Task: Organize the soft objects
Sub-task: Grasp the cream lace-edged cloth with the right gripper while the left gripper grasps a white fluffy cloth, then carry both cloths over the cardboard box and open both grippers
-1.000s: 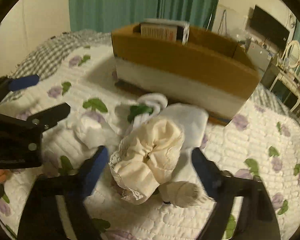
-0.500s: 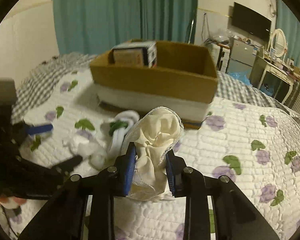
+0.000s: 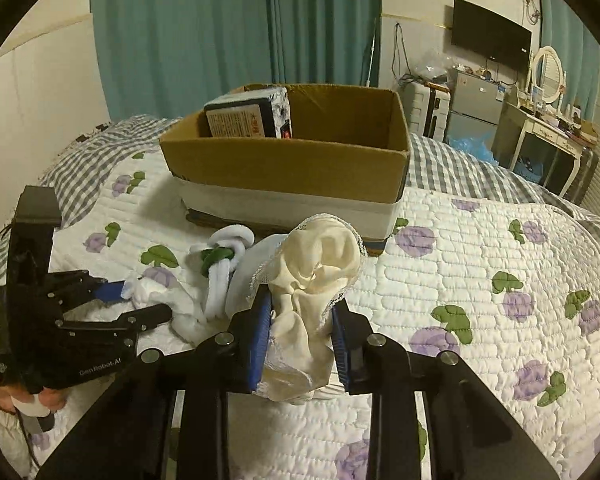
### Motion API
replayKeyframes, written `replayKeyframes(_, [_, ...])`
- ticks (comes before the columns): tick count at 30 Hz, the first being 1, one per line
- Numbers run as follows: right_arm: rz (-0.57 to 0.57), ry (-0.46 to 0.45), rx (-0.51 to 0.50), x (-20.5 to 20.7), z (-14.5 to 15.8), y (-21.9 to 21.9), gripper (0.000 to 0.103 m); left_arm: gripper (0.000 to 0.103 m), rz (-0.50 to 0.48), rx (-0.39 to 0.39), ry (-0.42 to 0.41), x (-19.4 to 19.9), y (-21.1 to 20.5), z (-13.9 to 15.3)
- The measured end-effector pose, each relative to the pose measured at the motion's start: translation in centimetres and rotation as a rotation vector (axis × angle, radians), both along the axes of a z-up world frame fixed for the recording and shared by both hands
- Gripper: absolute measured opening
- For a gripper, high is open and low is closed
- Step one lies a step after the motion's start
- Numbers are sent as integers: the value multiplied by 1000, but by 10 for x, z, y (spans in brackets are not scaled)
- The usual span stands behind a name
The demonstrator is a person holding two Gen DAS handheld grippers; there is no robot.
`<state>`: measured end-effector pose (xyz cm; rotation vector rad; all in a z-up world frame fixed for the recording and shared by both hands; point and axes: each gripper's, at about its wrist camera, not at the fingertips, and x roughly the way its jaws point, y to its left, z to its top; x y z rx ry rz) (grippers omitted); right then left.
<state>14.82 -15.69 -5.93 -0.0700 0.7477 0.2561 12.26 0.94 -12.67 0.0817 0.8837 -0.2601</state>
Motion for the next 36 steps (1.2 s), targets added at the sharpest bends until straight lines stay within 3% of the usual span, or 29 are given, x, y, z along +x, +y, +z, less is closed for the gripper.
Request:
replayKeyframes(11, [-16, -73, 80, -50, 46, -17, 27, 41, 33, 3, -154, -46, 1, 77])
replayKeyframes(17, [-2, -165, 120, -83, 99, -24, 27, 40, 20, 3, -239, -65, -17, 133])
replayKeyframes(22, [17, -225, 122, -88, 142, -28, 27, 41, 3, -3, -318, -67, -30, 179])
replayKeyframes(29, [33, -276, 99, -42, 186, -31, 27, 41, -38, -4, -393, -18, -49, 218])
replayKeyframes(36, [47, -252, 65, 47, 181, -19, 27, 41, -21, 21, -354, 79, -58, 195])
